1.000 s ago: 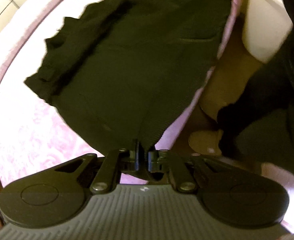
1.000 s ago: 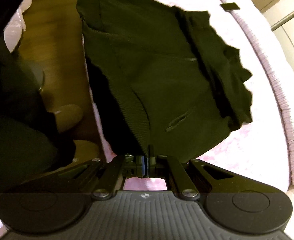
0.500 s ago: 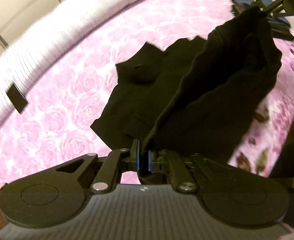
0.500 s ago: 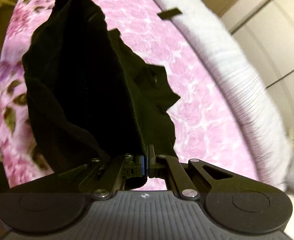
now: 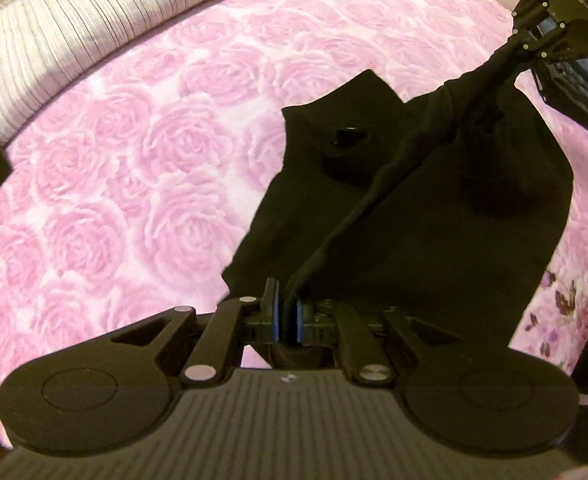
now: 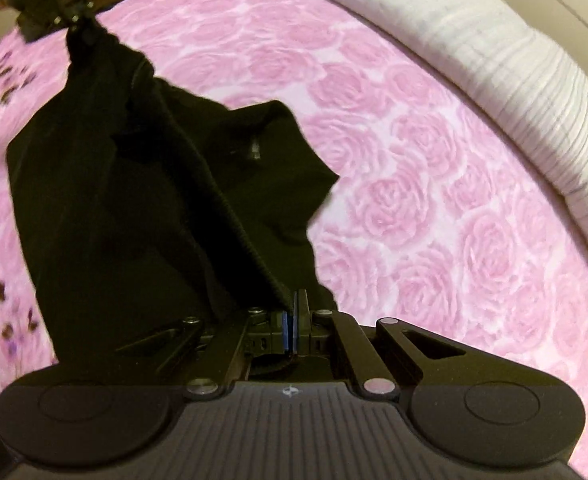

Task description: Fold clothes

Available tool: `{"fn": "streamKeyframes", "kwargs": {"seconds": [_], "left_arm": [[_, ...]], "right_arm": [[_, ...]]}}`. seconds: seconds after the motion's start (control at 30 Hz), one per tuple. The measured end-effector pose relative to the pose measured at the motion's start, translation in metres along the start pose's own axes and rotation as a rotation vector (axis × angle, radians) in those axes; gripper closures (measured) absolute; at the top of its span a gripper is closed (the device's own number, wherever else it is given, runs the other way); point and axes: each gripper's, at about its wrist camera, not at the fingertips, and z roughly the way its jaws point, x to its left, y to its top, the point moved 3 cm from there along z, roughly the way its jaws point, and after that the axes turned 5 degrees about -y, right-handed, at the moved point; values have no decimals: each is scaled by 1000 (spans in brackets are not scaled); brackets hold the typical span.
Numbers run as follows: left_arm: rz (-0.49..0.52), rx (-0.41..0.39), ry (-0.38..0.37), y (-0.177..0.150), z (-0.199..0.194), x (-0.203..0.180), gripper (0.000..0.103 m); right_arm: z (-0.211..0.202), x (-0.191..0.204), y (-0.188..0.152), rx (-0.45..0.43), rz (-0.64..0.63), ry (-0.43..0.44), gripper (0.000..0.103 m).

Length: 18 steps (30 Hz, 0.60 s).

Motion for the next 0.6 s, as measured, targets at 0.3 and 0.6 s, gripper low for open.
{"fn": "streamKeyframes", "kwargs": {"seconds": [0.3, 0.6], "left_arm": [[-63, -37, -43, 29, 28, 55, 97], [-186, -34, -44, 38, 100, 95, 97]], "right_arm": [[42, -37, 25, 29, 118, -9, 103], [119, -64, 36, 72, 206, -35, 103]]}}
